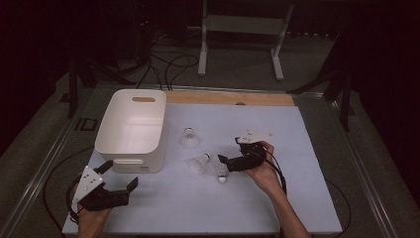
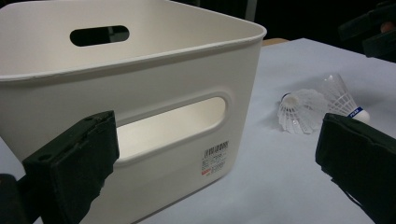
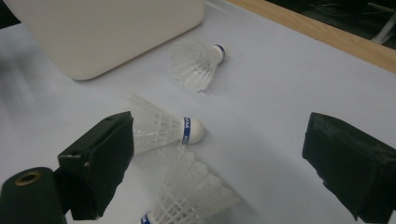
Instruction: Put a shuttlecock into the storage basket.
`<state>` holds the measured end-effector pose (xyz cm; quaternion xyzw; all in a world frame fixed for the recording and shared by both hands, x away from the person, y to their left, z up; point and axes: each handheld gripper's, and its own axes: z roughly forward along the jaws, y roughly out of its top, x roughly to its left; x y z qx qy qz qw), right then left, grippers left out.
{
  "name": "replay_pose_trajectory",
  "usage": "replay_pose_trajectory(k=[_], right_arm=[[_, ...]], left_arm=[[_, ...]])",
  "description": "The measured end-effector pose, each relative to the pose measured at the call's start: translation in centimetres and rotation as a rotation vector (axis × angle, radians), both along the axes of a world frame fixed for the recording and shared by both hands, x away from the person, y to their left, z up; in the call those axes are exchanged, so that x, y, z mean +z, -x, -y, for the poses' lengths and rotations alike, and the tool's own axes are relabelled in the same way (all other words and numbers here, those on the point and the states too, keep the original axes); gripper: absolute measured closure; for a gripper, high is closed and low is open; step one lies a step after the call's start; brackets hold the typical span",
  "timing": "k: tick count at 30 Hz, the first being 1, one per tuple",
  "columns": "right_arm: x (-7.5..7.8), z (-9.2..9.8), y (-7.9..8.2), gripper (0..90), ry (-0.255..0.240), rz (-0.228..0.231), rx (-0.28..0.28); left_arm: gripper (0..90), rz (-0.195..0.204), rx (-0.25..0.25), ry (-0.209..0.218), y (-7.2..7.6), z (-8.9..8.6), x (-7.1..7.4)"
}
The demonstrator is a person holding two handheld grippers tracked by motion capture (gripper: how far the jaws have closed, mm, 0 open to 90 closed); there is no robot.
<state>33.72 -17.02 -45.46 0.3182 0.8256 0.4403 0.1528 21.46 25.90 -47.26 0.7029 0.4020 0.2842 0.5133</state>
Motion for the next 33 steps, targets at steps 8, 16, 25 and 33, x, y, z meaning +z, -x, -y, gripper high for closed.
replay_pose_trajectory(k=[8, 16, 25, 33], right_arm=[[-0.4, -0.5, -0.3, 9.0, 0.006, -0.012, 0.017], [-1.1, -1.0, -0.8, 9.0, 0.018, -0.045, 0.027], [-1.7, -1.5, -1.2, 9.1, 0.031, -0.064, 0.039], [-2.2, -1.6, -1.5, 9.0, 0.042, -0.085, 0.044]], left_arm=[[0.0, -0.001, 0.000, -0.001, 0.0, 0.0, 0.0], [0.0, 0.000, -0.005, -0.001, 0.0, 0.0, 0.0], [0.0, 0.001, -0.004, 0.001, 0.0, 0.0, 0.0], [0.0, 0.001, -0.006, 0.000, 0.0, 0.0, 0.0]])
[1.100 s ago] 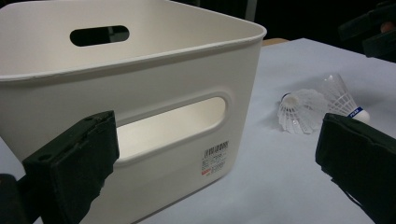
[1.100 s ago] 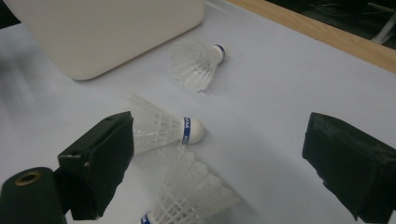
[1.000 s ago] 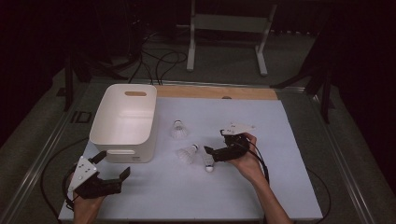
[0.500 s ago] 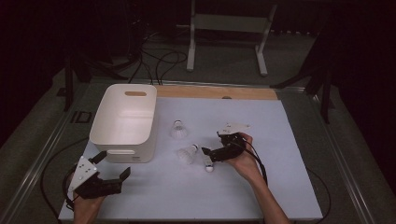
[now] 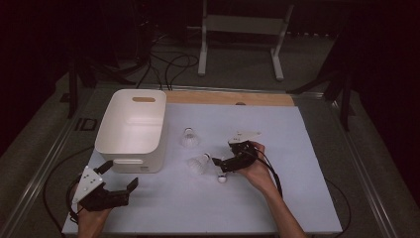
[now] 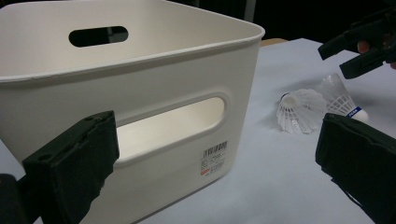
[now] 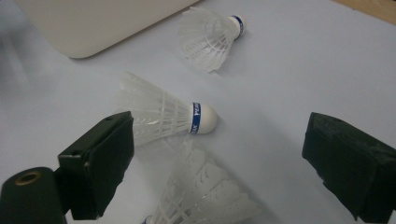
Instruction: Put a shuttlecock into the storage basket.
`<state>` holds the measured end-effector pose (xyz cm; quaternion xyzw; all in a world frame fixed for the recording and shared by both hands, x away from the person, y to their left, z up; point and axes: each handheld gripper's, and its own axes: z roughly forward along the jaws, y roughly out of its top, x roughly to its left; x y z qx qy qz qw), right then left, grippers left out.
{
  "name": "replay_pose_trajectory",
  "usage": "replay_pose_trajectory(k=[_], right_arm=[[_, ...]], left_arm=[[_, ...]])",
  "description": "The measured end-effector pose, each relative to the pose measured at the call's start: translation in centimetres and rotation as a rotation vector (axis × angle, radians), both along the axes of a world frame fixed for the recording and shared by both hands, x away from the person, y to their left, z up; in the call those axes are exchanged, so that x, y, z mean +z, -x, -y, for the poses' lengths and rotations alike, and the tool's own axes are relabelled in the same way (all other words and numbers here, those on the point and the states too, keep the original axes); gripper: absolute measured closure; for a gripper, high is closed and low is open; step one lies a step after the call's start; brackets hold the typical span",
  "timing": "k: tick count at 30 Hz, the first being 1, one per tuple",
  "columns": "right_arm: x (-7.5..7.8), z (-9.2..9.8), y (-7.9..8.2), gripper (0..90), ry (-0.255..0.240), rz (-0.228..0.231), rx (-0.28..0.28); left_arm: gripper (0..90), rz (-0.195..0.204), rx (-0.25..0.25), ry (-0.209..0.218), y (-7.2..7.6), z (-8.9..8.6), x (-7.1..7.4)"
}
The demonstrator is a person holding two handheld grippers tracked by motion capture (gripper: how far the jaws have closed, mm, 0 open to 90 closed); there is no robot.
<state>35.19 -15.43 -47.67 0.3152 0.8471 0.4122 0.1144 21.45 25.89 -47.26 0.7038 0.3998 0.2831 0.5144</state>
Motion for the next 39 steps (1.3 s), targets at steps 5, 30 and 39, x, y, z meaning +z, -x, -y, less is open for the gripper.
replay_pose_trajectory(k=[5, 30, 39], right_arm=[[-0.3, -0.2, -0.1, 9.1, 0.006, -0.010, 0.007], [-1.7, -0.9, 0.0, 15.3, 0.061, -0.085, 0.076], [-1.9, -1.1, 0.8, 35.4, 0.124, -0.092, 0.115]], left_arm=[[0.0, 0.000, 0.000, 0.001, 0.0, 0.0, 0.0], [0.0, 0.001, 0.003, -0.001, 0.1, -0.1, 0.0], [0.0, 0.003, 0.002, -0.003, 0.1, -0.1, 0.1]])
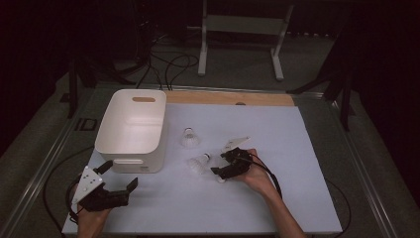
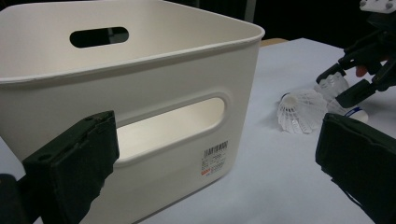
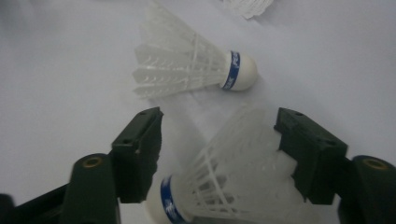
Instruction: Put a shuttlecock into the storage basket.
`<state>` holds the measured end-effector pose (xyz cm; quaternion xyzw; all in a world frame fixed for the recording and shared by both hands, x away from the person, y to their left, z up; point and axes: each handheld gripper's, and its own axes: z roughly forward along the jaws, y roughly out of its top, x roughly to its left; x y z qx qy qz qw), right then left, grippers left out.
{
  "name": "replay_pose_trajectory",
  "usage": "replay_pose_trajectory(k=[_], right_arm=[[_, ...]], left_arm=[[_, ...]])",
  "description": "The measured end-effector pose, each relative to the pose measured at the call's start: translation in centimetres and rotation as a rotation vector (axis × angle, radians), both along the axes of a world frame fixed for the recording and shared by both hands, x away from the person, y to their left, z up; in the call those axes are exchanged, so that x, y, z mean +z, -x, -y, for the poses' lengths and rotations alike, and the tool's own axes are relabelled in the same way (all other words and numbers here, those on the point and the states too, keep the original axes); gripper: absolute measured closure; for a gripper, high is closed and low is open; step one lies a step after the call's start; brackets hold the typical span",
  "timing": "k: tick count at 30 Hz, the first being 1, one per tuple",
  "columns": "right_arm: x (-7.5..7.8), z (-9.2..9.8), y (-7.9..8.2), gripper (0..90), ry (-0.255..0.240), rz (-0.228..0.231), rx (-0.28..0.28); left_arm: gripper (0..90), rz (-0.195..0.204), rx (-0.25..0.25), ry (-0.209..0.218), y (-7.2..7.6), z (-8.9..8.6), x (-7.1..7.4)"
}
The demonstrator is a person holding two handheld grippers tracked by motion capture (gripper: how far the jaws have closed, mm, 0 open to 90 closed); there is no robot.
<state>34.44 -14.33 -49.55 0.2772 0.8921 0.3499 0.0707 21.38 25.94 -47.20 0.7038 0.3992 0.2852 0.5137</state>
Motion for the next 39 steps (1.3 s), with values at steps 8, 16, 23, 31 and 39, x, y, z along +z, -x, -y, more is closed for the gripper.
replay_pose_trajectory(k=[8, 16, 23, 31, 39], right_arm=[[0.6, 0.9, 1.4, 43.3, -0.010, -0.005, 0.026], [1.0, 2.1, 2.8, 50.8, -0.024, -0.011, 0.041], [1.6, 2.4, 3.3, 54.9, -0.046, 0.006, 0.059], [1.7, 2.0, 3.8, 63.8, -0.037, 0.002, 0.092], [1.6, 1.9, 3.8, 83.0, -0.038, -0.010, 0.091]], left_arm=[[0.0, 0.000, 0.000, 0.000, 0.0, 0.1, 0.0], [0.0, -0.001, -0.003, -0.003, 0.0, 0.1, 0.0], [0.0, -0.001, -0.003, -0.002, 0.0, 0.2, 0.0], [0.0, -0.001, -0.004, -0.003, 0.0, 0.1, 0.0], [0.0, -0.001, -0.003, -0.002, 0.0, 0.2, 0.0]])
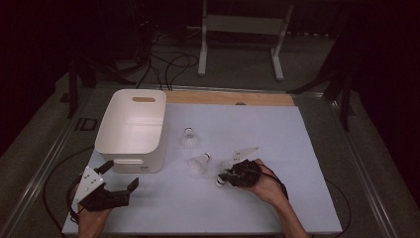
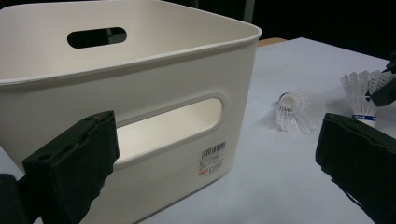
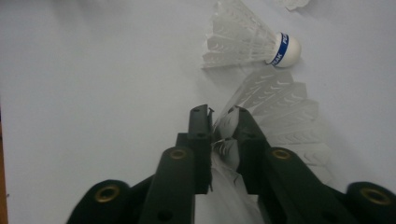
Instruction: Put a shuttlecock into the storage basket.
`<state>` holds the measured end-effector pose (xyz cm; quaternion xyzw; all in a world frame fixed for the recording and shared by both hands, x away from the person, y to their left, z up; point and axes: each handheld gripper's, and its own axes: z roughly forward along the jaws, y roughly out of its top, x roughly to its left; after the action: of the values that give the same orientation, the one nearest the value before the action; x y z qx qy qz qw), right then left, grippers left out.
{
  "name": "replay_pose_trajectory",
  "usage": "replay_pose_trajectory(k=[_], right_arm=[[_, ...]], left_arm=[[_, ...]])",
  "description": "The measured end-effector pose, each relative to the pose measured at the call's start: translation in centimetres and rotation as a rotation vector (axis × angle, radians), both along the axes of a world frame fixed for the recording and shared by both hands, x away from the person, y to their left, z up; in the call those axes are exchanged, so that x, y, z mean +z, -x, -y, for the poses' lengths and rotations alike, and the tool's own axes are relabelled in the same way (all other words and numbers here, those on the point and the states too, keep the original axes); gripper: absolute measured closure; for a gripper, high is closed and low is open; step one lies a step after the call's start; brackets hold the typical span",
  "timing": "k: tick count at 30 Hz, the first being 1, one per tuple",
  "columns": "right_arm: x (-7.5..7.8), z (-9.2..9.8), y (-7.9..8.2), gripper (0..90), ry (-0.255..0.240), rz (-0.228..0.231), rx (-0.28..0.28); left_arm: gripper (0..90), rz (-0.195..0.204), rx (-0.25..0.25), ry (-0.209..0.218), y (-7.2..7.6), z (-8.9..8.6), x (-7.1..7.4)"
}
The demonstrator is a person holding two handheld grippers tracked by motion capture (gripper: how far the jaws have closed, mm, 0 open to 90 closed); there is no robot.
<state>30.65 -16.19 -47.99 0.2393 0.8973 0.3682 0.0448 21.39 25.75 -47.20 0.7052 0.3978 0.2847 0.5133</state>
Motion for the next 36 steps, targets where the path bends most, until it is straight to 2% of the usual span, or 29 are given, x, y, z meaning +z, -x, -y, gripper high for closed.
replay_pose_trajectory(k=[2, 6, 14, 36], right_arm=[[0.1, 0.0, 0.1, 87.1, 0.002, 0.010, 0.000], [0.1, 0.1, 0.0, 88.5, -0.003, 0.019, -0.006], [0.6, 0.4, 0.0, 88.9, -0.022, 0.055, -0.036], [2.1, 0.1, 0.0, 88.8, -0.063, 0.103, -0.095]], left_arm=[[0.0, 0.000, 0.000, -0.001, 0.0, 0.0, 0.0], [0.0, -0.001, 0.000, -0.002, 0.0, 0.0, 0.0], [0.0, -0.001, 0.001, -0.001, 0.0, 0.0, 0.0], [0.0, 0.001, 0.000, 0.000, 0.0, 0.0, 0.0]])
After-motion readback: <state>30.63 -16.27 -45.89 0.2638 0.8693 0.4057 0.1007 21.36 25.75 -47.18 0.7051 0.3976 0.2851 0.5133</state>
